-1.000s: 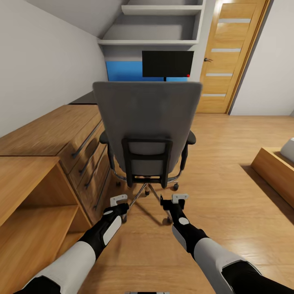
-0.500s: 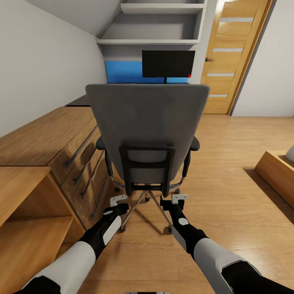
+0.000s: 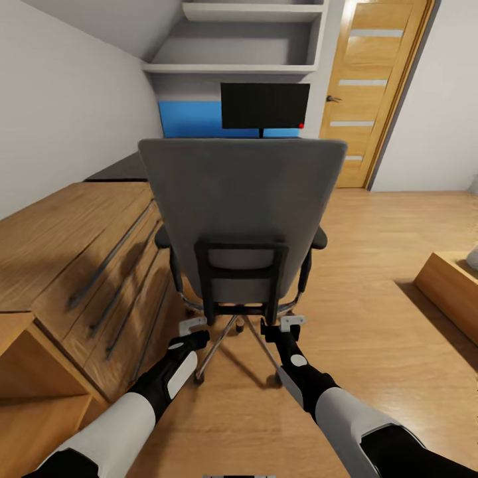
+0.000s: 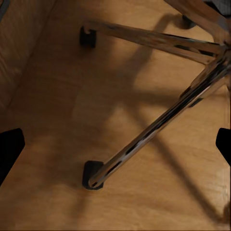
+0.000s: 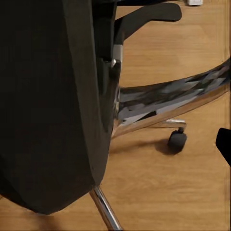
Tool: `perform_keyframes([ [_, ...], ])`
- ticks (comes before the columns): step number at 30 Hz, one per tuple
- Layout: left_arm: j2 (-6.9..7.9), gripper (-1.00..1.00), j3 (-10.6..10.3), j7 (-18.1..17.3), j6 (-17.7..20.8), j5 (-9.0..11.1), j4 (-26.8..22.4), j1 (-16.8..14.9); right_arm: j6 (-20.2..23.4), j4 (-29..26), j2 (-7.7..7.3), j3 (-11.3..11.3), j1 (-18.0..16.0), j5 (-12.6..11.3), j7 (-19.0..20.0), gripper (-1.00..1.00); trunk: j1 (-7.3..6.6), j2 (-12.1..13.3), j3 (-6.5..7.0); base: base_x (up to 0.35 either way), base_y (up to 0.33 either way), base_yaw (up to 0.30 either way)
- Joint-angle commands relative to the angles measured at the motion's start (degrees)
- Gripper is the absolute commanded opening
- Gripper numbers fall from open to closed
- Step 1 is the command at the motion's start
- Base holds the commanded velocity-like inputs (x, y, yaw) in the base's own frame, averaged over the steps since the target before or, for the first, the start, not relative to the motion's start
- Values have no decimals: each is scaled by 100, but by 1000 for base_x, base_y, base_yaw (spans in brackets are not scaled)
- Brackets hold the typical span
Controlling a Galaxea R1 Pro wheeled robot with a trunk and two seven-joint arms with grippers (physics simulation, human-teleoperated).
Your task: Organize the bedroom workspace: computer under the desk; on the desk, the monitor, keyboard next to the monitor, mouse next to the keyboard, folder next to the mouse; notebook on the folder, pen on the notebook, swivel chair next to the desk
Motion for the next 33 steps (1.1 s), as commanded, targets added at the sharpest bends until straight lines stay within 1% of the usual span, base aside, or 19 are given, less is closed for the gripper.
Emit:
perform_keyframes([
  [1, 6, 100, -32, 51, 21, 23, -16, -4, -26, 8, -5, 27, -5, -72, -34, 100, 2, -2, 1, 320, -108, -179],
  [21, 6, 100, -32, 49, 15, 21, -16, -4, -26, 16, -9, 22, -6, -80, -36, 100, 2, -2, 112, 316, -169, -159],
  [33, 14, 100, -32, 49, 13, 21, -16, -5, -26, 16, -9, 26, -5, -79, -36, 100, 2, -2, 126, 314, -155, -22],
])
